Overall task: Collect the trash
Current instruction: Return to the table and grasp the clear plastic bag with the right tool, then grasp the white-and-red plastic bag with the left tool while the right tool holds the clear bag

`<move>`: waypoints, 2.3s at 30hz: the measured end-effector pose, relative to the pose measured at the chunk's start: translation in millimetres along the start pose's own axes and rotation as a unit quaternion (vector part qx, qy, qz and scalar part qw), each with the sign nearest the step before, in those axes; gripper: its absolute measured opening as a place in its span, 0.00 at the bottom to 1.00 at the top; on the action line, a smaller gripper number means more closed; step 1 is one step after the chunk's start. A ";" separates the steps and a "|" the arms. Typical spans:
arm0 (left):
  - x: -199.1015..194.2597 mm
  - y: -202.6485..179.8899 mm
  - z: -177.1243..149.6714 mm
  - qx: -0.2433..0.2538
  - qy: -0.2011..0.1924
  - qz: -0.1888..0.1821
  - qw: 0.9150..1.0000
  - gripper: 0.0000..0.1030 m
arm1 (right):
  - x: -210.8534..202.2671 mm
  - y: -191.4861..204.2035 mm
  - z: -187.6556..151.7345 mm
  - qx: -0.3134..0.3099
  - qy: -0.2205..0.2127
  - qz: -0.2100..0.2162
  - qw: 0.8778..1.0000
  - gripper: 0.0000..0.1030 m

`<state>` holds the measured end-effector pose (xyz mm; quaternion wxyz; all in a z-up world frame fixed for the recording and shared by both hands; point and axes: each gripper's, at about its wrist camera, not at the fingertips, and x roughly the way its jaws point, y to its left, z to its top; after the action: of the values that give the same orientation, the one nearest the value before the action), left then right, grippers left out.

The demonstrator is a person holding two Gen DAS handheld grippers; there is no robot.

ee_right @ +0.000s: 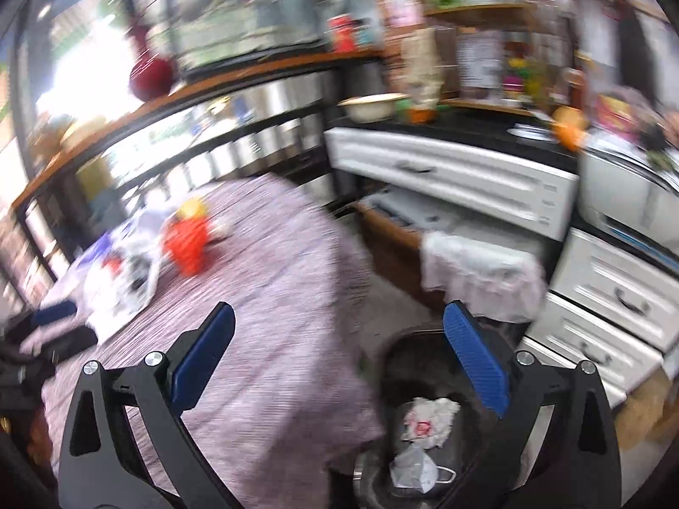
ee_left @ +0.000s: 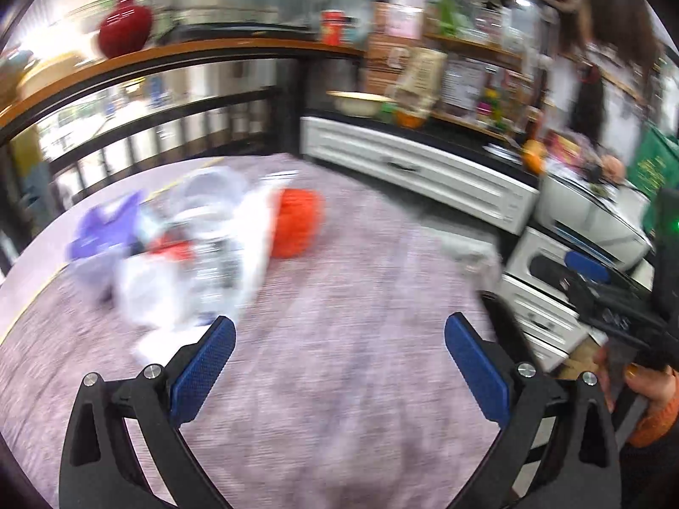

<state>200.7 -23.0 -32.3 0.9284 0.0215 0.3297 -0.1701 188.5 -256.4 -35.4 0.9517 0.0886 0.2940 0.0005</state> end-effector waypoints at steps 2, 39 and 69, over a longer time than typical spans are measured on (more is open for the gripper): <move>-4.3 26.9 -2.5 -0.017 0.003 0.022 1.000 0.95 | 10.4 21.5 2.3 -0.028 0.024 0.037 0.999 0.94; 23.2 148.3 13.3 -0.104 -0.003 -0.012 0.995 0.07 | 99.3 192.9 15.8 -0.205 0.100 0.188 0.955 0.85; -53.9 146.0 -16.6 -0.140 -0.071 0.022 0.987 0.07 | 93.2 218.4 17.1 -0.208 0.101 0.210 0.950 0.43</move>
<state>199.8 133.2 -22.4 0.9467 -0.1138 0.2829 -0.1033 286.4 -39.4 -36.8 0.8928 -0.0526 0.3563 0.2706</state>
